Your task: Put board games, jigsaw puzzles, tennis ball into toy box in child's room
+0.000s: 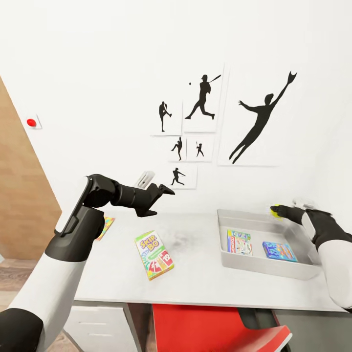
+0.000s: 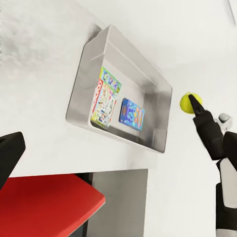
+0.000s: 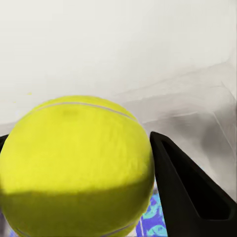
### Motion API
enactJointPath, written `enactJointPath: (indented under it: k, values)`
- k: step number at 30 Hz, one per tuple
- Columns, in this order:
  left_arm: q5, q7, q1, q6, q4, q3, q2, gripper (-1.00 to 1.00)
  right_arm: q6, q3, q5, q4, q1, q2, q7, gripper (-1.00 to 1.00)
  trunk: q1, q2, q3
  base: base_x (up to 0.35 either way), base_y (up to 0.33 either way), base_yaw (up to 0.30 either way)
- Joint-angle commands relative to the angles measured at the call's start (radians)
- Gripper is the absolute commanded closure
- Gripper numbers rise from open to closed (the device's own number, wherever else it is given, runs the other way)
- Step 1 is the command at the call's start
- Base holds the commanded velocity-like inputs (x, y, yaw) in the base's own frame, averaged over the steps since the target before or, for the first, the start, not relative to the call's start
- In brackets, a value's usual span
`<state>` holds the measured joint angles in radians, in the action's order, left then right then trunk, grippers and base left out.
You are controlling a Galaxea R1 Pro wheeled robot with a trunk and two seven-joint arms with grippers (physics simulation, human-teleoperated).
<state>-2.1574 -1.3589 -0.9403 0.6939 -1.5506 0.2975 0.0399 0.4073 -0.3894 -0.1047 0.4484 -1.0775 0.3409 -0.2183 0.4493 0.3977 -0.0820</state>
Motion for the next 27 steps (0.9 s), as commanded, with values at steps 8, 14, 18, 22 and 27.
enactJointPath:
  k: [8, 14, 18, 22, 27]
  values:
    - [-0.003, -0.006, -0.004, 0.022, -0.005, -0.001, -0.001, -1.00, -0.002, -0.005, -0.016, 0.030, 0.018, 0.052, -0.326, 1.00, 0.001, 0.002, -0.005, 0.000, 0.000, -0.006]
    - [-0.002, -0.006, -0.004, 0.024, -0.008, -0.001, -0.002, -1.00, 0.043, -0.009, -0.014, 0.020, 0.017, 0.058, -0.160, 1.00, 0.001, 0.002, -0.013, 0.000, 0.000, -0.005]
    - [-0.002, -0.007, -0.006, 0.024, -0.009, 0.000, -0.012, -1.00, 0.049, -0.009, -0.014, 0.008, 0.014, 0.056, -0.084, 1.00, 0.001, 0.002, -0.019, 0.000, 0.000, 0.000]
    - [-0.002, -0.007, -0.019, 0.022, -0.013, 0.008, -0.015, -1.00, 0.048, -0.009, -0.016, -0.023, 0.010, 0.050, -0.061, 1.00, 0.001, 0.002, -0.026, 0.000, 0.000, 0.000]
    - [-0.002, -0.007, -0.024, 0.021, -0.015, 0.011, -0.016, -1.00, 0.047, -0.009, -0.016, -0.038, 0.008, 0.047, -0.055, 1.00, 0.001, 0.002, -0.034, 0.000, 0.000, 0.000]
